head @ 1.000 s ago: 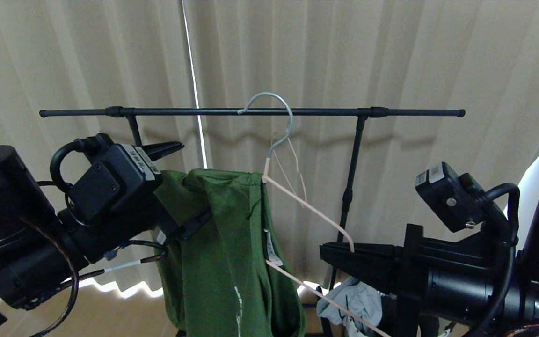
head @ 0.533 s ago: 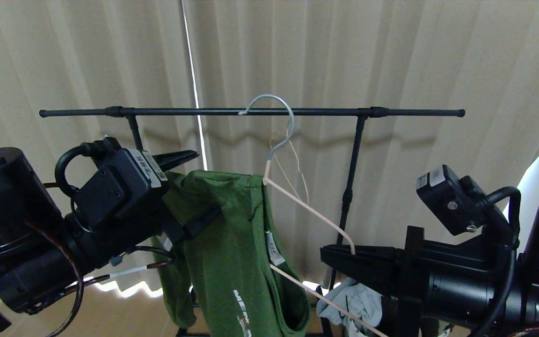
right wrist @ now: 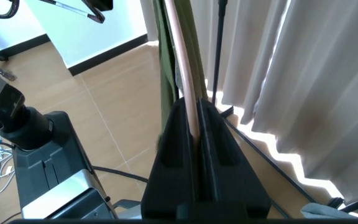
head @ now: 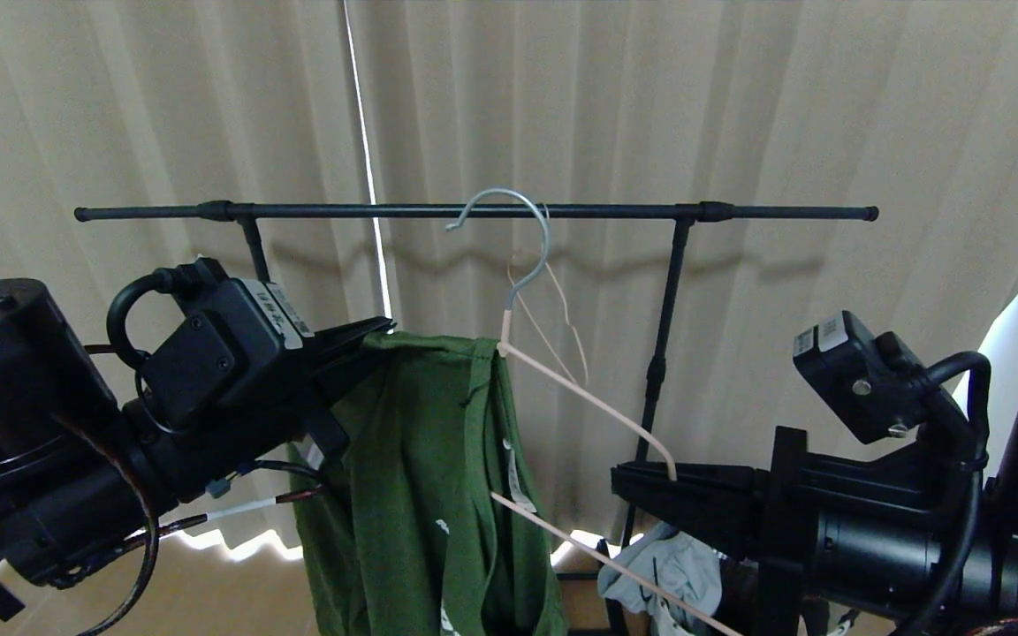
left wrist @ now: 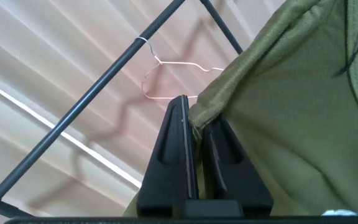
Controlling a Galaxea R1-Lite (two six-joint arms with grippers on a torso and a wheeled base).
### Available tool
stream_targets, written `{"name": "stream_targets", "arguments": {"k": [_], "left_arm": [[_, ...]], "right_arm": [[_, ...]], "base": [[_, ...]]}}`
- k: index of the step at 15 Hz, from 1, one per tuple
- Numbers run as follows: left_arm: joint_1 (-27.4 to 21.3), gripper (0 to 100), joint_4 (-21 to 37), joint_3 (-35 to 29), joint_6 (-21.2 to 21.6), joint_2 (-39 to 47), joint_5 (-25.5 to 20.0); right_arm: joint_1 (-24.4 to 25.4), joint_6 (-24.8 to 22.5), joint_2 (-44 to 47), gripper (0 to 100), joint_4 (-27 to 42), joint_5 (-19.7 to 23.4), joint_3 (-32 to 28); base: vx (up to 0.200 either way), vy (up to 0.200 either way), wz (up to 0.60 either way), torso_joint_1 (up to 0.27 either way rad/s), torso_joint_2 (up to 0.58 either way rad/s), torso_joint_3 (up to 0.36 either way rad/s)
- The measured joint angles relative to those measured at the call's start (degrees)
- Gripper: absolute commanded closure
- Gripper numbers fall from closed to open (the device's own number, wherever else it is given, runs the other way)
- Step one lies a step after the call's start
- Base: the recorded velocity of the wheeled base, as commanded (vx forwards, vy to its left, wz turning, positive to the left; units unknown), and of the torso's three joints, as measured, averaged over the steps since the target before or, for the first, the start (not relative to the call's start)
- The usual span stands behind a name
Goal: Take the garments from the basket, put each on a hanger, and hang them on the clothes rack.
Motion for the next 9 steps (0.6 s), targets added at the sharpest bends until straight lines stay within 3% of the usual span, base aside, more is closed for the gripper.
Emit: {"name": "stream_targets", "arguments": {"k": [6, 7, 9], "left_arm": [[0.9, 100, 0.1, -0.2, 0.0, 0.1, -0.1], [1.0, 100, 0.1, -0.2, 0.0, 0.1, 0.0], [1.2, 100, 0.4, -0.1, 0.0, 0.2, 0.1]], "right_arm": [[0.0, -0.9, 0.1, 100, 0.0, 0.0, -0.1], [0.0, -1.2, 0.1, 0, 0.0, 0.0, -0.1], [0.0, -2.5, 0.0, 0, 0.0, 0.0, -0.1]], "base": [[0.000, 0.000, 0.00, 0.000, 0.00, 0.000], [0.000, 0.000, 0.00, 0.000, 0.00, 0.000], [0.000, 0.000, 0.00, 0.000, 0.00, 0.000]]}}
